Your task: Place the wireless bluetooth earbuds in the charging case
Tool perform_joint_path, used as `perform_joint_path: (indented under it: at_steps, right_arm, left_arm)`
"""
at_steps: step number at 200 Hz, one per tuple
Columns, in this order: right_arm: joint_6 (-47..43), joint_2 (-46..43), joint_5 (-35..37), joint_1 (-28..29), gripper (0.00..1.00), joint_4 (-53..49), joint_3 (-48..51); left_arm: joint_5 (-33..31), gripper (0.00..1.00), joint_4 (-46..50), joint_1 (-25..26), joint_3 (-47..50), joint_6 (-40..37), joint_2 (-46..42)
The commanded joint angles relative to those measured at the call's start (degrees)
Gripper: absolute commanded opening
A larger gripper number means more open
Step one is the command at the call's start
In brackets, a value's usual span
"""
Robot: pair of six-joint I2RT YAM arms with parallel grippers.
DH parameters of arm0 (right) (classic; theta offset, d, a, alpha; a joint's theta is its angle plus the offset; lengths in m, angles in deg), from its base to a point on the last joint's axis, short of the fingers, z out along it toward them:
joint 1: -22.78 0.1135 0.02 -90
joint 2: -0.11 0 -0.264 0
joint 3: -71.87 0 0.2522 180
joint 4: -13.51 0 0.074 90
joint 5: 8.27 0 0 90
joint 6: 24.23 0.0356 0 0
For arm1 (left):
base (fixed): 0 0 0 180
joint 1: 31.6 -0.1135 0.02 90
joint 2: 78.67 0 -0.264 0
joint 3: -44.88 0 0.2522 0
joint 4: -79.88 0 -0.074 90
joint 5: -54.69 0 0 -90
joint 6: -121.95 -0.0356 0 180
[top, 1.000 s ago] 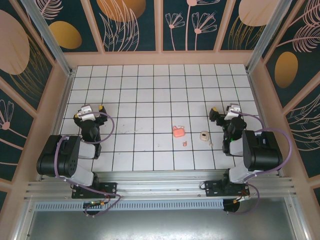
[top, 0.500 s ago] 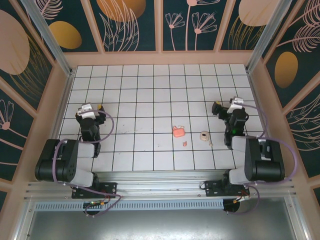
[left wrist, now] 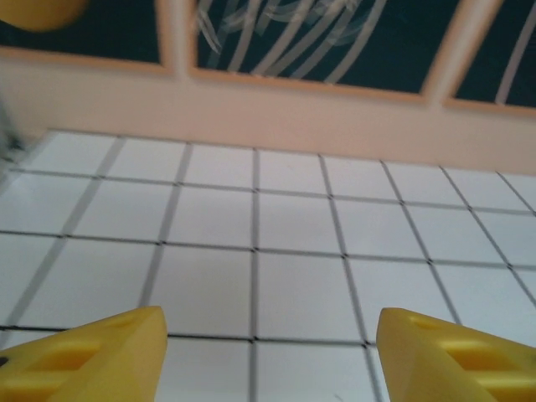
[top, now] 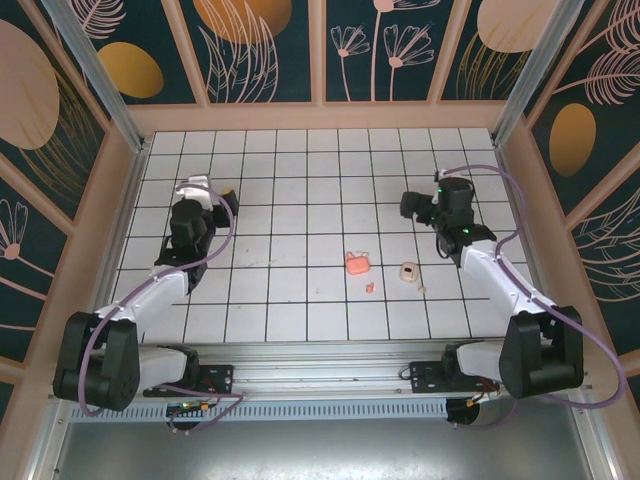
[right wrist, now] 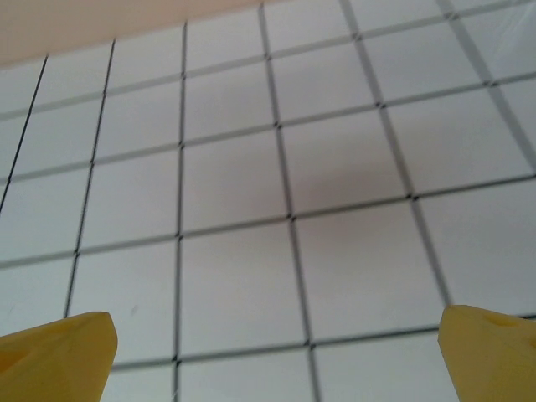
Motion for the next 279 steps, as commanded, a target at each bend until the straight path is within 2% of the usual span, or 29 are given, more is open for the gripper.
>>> perform_joint_path:
  at_steps: [1,23,49,106,179,198,239,279]
  right_arm:
    - [5.3,0.9,-0.2,3.5,0.99,-15.1,-3.5]
    - [8.2,0.8,-3.9,6.6,0.99,-18.0,-3.7]
    - [9.9,2.8,-8.1,8.7,0.89,-21.6,-5.2]
    - [12.9,9.4,-7.3,15.2,0.83,-31.3,-10.1]
    - [14.7,19.4,-10.2,23.4,0.82,-31.9,-13.7]
    - [13.4,22.3,-8.8,25.2,0.83,-32.7,-16.1]
    - [11.7,26.7,-5.8,25.7,0.83,-34.2,-18.7]
    - [10.4,30.2,-6.1,25.6,0.82,-32.7,-20.1]
  left_arm:
    - [2.5,0.65,9.7,1.6,-1.7,4.8,1.7]
    - [3.7,0.65,12.6,3.6,-3.0,6.1,3.0]
    - [4.7,0.65,17.9,5.0,-5.7,6.7,4.9]
    - [5.9,0.64,21.7,6.2,-4.4,8.9,2.0]
    - [4.6,0.64,20.2,6.3,-1.2,11.7,1.1]
    - [4.8,0.64,20.0,6.2,-1.2,11.9,1.3]
    - [4.7,0.64,20.0,6.2,-1.0,11.8,1.4]
    - [5.0,0.64,19.5,6.2,-0.9,11.9,2.0]
